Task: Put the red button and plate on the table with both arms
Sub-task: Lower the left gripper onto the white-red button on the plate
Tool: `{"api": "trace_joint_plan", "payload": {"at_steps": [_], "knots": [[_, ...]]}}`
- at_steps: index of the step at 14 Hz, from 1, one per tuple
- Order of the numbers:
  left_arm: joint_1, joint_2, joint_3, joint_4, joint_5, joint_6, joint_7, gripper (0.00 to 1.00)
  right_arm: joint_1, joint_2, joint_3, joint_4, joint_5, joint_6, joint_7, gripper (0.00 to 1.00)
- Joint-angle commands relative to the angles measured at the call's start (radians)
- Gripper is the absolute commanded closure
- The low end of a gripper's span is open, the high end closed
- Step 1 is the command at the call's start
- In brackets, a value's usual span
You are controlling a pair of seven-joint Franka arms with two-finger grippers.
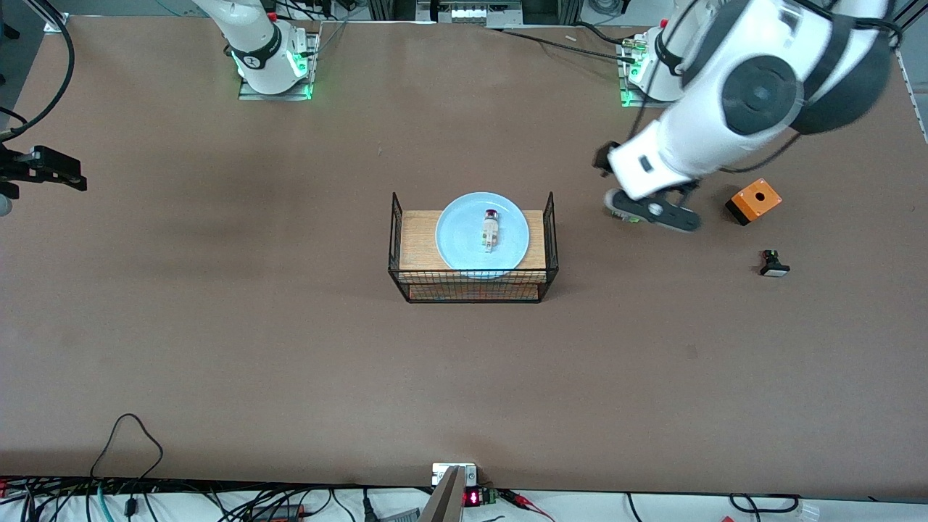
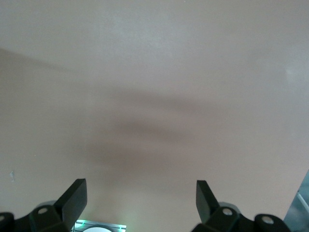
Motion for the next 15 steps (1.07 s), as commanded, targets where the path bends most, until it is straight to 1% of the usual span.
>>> {"api": "trace_joint_plan", "payload": {"at_steps": [1, 2, 3, 4, 5, 6, 7, 9, 12, 14, 15], "knots": [[-0.013, 0.02, -0.068, 0.011, -0.001, 0.071, -0.01, 0.0, -0.031, -0.01, 0.002, 0.008, 0.056, 0.007, 0.005, 0.0], [-0.045, 0.04, -0.07, 0.014, -0.022, 0.093, -0.032, 0.0, -0.043, -0.007, 0.002, 0.006, 0.088, 0.036, 0.005, 0.0], [-0.066, 0.058, -0.068, 0.014, -0.076, 0.128, -0.072, 0.0, -0.06, -0.007, 0.002, 0.006, 0.134, 0.066, 0.005, 0.0], [-0.074, 0.089, -0.07, 0.013, -0.087, 0.179, -0.091, 0.0, -0.083, -0.005, 0.002, 0.006, 0.175, 0.073, 0.005, 0.0], [-0.106, 0.12, -0.068, 0.011, -0.087, 0.226, -0.103, 0.0, -0.101, -0.005, 0.004, 0.006, 0.19, 0.071, 0.003, 0.0], [-0.132, 0.149, -0.064, 0.011, -0.087, 0.272, -0.132, 0.0, -0.117, -0.007, 0.004, 0.006, 0.185, 0.062, 0.002, 0.0], [-0.139, 0.181, -0.064, 0.011, -0.084, 0.323, -0.169, 0.0, -0.132, -0.008, 0.004, 0.005, 0.181, 0.058, 0.002, 0.0], [-0.162, 0.223, -0.065, 0.011, -0.037, 0.41, -0.212, 0.0, -0.141, -0.013, -0.01, 0.005, 0.176, 0.042, 0.0, 0.0], [-0.183, 0.27, -0.062, 0.013, 0.042, 0.426, -0.227, 0.0, -0.141, -0.025, -0.059, 0.006, 0.174, 0.042, -0.001, 0.0], [-0.183, 0.299, -0.064, 0.02, 0.1, 0.49, -0.229, 0.0, -0.141, -0.024, -0.087, 0.005, 0.174, 0.042, 0.003, 0.0], [-0.183, 0.315, -0.061, 0.019, 0.106, 0.509, -0.227, 0.0, -0.141, -0.021, -0.088, 0.003, 0.187, 0.045, 0.005, 0.0]]}}
